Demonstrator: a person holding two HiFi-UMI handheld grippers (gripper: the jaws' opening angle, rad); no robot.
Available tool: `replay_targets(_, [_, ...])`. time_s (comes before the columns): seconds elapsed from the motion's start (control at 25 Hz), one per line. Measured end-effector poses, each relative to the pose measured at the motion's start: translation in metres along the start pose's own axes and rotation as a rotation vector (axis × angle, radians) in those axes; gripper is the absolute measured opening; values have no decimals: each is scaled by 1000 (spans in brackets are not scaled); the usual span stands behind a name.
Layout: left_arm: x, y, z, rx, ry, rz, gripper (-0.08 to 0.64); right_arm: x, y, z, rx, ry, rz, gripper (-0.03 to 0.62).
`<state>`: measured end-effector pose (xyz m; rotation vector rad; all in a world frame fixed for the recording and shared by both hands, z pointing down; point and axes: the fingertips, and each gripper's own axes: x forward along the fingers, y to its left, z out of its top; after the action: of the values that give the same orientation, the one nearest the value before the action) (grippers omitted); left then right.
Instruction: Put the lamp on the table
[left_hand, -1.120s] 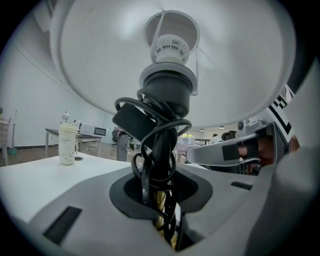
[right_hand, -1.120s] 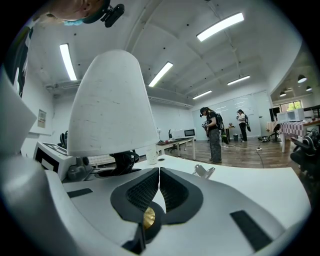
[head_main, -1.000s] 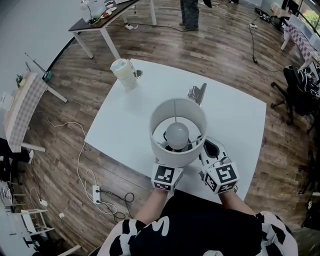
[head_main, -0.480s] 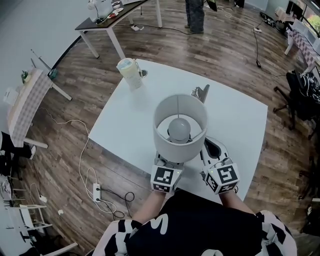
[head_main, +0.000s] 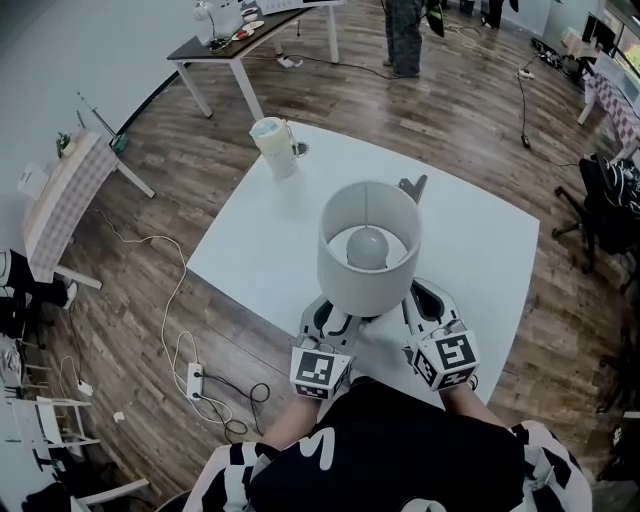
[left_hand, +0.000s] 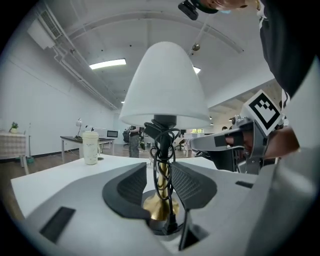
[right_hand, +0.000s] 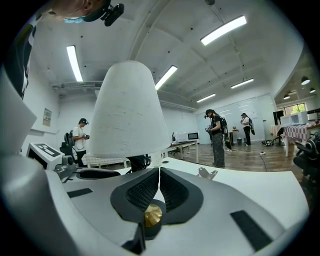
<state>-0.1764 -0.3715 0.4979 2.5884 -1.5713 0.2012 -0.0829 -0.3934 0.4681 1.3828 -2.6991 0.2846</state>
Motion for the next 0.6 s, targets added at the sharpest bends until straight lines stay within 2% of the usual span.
replay_targets(0.08, [-8,5,-2,-8,0,18,149,-1,2,-1,-1,3,2,20])
replay_targets(0.2, [-18,11,-3,-23,6,35,59,-1,6,-2,-5,2,8,20])
replay_targets(0.32, [-24,15,-5,-22,12,42,10,-2,8,-1,-6,-6,10,20])
replay_targets(0.6, [-28,15,1,-23,5,41,5,-4,12,-1,-12,-8,12,20])
